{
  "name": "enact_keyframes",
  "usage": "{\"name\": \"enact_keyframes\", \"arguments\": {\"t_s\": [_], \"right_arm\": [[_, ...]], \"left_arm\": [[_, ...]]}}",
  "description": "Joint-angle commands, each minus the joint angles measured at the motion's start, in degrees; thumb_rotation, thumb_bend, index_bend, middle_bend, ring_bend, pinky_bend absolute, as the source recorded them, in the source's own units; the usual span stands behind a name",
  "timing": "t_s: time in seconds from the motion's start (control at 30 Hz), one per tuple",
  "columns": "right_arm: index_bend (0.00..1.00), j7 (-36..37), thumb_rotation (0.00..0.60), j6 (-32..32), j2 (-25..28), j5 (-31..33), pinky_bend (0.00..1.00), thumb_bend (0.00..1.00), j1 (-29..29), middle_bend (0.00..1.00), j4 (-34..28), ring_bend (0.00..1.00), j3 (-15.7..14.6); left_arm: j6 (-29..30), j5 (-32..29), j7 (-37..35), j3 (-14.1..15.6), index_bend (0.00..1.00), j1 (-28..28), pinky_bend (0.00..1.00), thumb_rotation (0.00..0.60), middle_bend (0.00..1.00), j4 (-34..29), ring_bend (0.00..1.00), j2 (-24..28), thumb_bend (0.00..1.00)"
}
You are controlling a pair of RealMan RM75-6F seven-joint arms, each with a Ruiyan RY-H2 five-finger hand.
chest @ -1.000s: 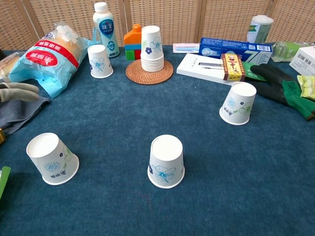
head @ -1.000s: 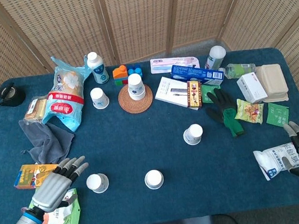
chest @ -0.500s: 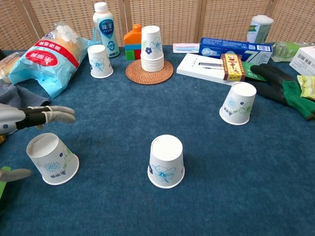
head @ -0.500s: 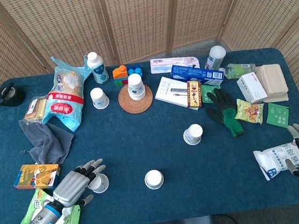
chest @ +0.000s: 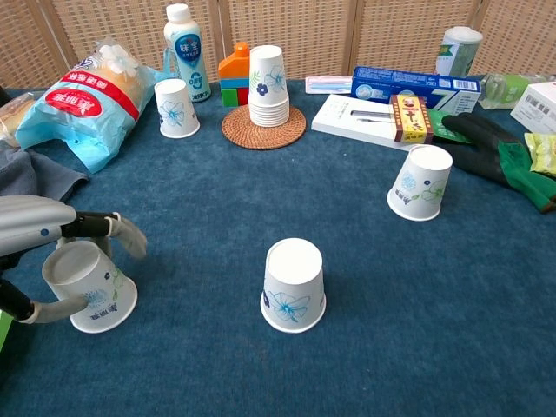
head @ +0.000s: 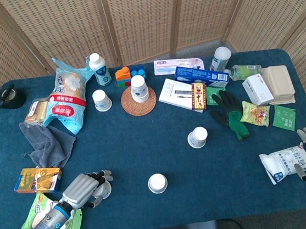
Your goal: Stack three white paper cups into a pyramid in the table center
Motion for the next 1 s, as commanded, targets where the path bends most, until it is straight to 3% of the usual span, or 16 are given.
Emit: {"name": "enact_keyframes", "arguments": {"t_s": [0.03, 0.3, 0.6, 1.0], "right_arm": [[0.0, 0.02, 0.6, -0.16, -0.13, -0.03, 0.0, 0.36, 0.09, 0.0, 0.04, 0.0, 0.04], [0.0, 0.26, 0.6, -0.45, -0.28, 0.17, 0.0, 0.36, 0.11, 0.0, 0.43, 0.0, 0.13], [0.0, 0.29, 0.6, -1.05, -0.42, 0.14, 0.0, 0.36, 0.43, 0.0, 0.57, 0.0, 0.24], [0.0, 0.16, 0.6, -0.32, -0.15, 0.1, 0.0, 0.36, -0.19, 0.0, 0.17, 0.0, 0.11]], "left_arm": [[0.05, -0.16, 0.51, -0.2, 0.29, -0.52, 0.56, 0.6, 0.25, -0.15, 0.36, -0.33, 0.47], [1.77, -1.59, 1.03, -1.3, 0.33, -0.96, 0.59, 0.6, 0.28, -0.55, 0.4, 0.18, 0.48], [1.64, -5.21, -0.03, -5.31, 0.3, -3.59, 0.57, 0.6, 0.27, 0.37, 0.38, 1.18, 0.48], [-3.69, -10.48, -0.64, -9.28, 0.27, -9.86, 0.52, 0.6, 0.24, 5.51, 0.34, -4.45, 0.48]]}}
